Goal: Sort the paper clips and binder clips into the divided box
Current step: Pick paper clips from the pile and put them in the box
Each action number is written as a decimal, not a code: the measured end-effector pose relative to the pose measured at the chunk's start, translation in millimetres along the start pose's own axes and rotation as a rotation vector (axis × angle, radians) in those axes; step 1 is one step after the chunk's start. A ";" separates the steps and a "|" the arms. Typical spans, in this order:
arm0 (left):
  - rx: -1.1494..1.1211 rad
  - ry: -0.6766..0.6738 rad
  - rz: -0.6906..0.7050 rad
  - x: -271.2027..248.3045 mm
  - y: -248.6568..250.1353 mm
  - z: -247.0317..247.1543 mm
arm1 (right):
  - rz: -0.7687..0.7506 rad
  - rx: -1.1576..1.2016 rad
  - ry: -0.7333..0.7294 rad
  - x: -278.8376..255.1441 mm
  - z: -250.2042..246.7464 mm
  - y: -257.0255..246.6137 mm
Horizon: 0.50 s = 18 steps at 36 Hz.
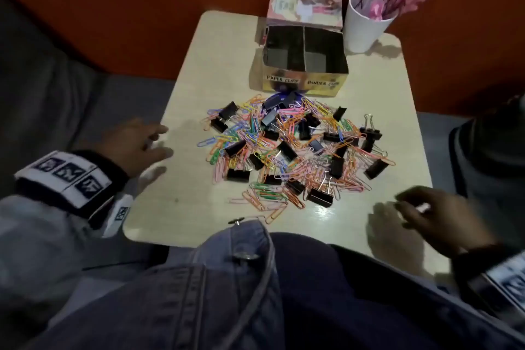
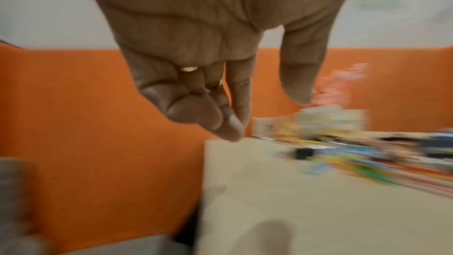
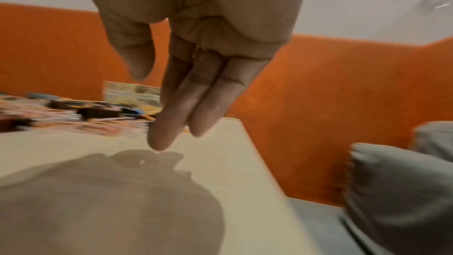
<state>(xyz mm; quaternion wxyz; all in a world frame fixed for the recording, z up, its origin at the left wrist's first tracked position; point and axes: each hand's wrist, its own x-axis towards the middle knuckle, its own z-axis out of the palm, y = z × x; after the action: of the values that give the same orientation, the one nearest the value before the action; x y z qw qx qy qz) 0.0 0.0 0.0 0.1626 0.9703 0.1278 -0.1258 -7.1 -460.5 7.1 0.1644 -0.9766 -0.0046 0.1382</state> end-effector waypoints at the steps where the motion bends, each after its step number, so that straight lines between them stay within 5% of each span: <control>1: -0.007 -0.042 0.027 4.4 8.3 9.6 | -0.037 -0.016 -0.028 6.9 6.9 -7.7; 6: 0.219 -0.244 0.089 4.8 47.3 35.8 | -0.030 -0.273 -0.129 31.2 22.9 -34.0; 18: 0.211 -0.189 0.134 18.2 85.9 50.6 | 0.036 -0.263 -0.177 69.0 30.7 -50.7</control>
<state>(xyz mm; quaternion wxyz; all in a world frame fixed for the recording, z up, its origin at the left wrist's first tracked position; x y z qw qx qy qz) 31.6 -92.4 -27.1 0.0791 0.9722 0.0328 -0.2179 52.8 -398.9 -22.9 0.0316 -0.9737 -0.0198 0.2247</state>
